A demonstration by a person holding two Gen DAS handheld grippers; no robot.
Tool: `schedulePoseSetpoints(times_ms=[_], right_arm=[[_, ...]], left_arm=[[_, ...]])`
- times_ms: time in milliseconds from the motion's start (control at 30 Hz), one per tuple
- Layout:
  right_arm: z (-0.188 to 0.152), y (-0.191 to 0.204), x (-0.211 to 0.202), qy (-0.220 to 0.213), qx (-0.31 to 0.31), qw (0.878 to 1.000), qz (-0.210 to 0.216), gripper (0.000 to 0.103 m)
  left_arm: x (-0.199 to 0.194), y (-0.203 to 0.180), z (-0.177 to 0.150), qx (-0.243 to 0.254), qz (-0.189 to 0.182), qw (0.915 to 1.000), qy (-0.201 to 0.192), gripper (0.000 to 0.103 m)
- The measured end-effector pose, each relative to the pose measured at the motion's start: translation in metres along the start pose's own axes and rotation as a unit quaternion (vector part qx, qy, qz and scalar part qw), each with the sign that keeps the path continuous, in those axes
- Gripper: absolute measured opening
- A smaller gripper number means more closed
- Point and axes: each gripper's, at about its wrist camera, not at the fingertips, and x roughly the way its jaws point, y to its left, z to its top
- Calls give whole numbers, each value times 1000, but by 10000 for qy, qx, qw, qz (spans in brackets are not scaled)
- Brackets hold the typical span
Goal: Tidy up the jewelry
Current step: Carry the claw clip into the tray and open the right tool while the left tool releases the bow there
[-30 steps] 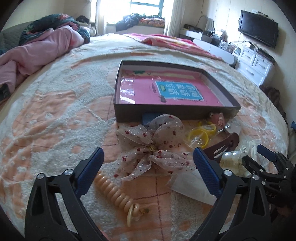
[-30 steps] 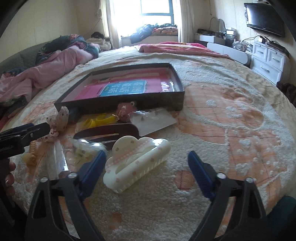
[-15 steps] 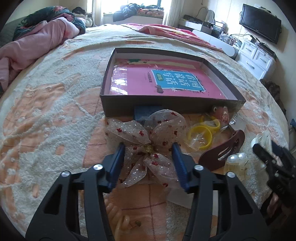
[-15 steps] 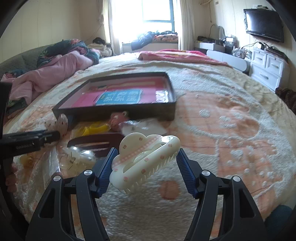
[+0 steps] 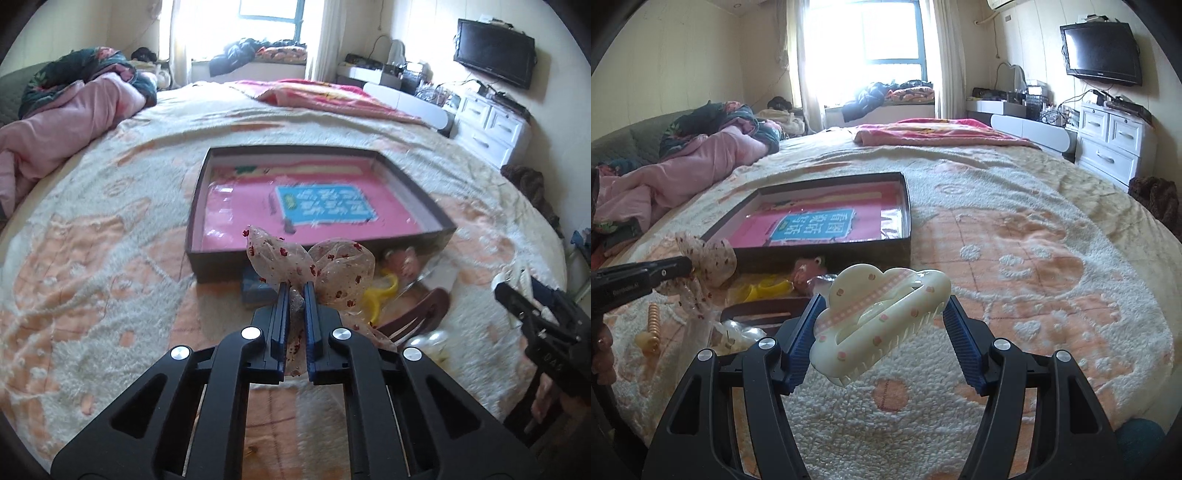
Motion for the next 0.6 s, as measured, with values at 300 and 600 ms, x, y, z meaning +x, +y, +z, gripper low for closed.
schedulePoseSetpoints(times_ms=[300,600], right_arm=[[16,6,1,-81,-154,9998,70,63],[40,11,9,-291,-326,9990,103,63]], left_arm=[[-2,-13,22,68,-176,9994,-280,3],[8,-12,40,49,-126,9988,-468,3]])
